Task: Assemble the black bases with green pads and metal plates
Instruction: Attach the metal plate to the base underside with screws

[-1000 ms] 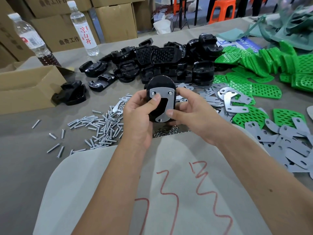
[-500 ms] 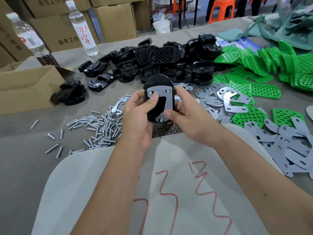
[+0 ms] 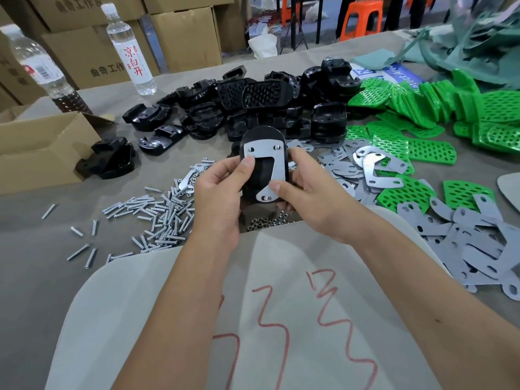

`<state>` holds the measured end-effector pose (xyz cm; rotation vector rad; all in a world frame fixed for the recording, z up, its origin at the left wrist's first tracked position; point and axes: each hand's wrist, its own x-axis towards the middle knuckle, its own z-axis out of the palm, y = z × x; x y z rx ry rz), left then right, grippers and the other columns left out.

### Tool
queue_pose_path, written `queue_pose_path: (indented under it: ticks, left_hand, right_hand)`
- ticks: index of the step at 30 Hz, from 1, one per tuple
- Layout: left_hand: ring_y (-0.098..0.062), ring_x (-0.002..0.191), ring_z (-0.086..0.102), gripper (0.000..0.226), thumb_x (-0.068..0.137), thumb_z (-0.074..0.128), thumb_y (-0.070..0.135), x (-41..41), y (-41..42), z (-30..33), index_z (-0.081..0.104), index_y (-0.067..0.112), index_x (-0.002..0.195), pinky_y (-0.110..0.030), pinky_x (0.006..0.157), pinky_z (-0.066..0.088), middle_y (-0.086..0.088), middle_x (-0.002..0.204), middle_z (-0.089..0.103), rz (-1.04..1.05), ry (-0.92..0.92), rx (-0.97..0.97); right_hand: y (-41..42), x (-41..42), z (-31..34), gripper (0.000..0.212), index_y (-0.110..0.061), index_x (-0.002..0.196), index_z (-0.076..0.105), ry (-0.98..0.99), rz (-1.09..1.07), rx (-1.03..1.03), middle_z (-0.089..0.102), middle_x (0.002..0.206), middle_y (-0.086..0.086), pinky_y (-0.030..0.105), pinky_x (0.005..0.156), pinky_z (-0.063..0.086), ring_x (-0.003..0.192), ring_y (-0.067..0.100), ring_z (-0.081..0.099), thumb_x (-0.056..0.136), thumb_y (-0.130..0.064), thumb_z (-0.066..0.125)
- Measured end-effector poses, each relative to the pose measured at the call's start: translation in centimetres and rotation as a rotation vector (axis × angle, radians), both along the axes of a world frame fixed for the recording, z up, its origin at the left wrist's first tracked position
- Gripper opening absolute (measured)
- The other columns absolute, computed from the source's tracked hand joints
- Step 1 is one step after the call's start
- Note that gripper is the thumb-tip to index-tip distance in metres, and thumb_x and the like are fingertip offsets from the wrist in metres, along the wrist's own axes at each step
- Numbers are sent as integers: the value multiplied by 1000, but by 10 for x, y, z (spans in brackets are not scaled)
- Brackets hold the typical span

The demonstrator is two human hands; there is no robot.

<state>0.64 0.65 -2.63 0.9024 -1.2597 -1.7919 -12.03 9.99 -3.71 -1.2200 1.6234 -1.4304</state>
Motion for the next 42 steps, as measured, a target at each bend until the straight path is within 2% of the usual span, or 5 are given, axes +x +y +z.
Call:
queue_pose_path:
  ticks: [5, 10, 19, 32, 42]
  left_hand:
    - [-26, 84, 72, 14, 97, 69, 16, -3, -1, -3, 77, 20, 87, -47, 77, 63, -10, 94, 78, -4, -14, -84]
    - [-6, 86, 68, 4, 97, 68, 25, -33, 14, -13, 71, 26, 95, -31, 82, 56, 12, 90, 73, 34, -394, -662]
    - [-36, 113, 57, 37, 91, 72, 38, -116, 39, -8, 58, 13, 115, -39, 74, 41, -14, 119, 58, -154, -1102, -1063]
    - [-26, 84, 70, 11, 78, 75, 13, -98, 16, 28, 75, 10, 89, -38, 74, 61, -9, 91, 73, -286, -1044, -956]
    - [-12, 59, 70, 17, 81, 85, 0, -43, -25, 16, 74, 10, 89, -30, 66, 58, -5, 73, 77, -140, -502, -390]
  right_hand:
    - [2, -3, 3, 24, -29, 122, 52, -75, -1, -26, 65, 87, 7, 34, 65, 46, 67, 13, 54, 106, -12, 55]
    - [1, -31, 6, 17, -23, 109, 54, -207, -335, -96, 65, 91, 0, 19, 54, 44, 54, 0, 52, 104, -8, 55]
    - [14, -79, 5, 21, -17, 92, 38, -598, -764, -280, 48, 81, 4, 26, 48, 27, 55, 13, 32, 100, -1, 50]
    - [11, -81, 5, 21, -19, 90, 39, -612, -779, -209, 47, 86, 4, 26, 50, 32, 58, 14, 36, 100, -7, 53]
    - [10, -66, 7, 10, -18, 100, 47, -509, -691, -137, 52, 94, 1, 27, 57, 38, 70, 17, 39, 101, -12, 55]
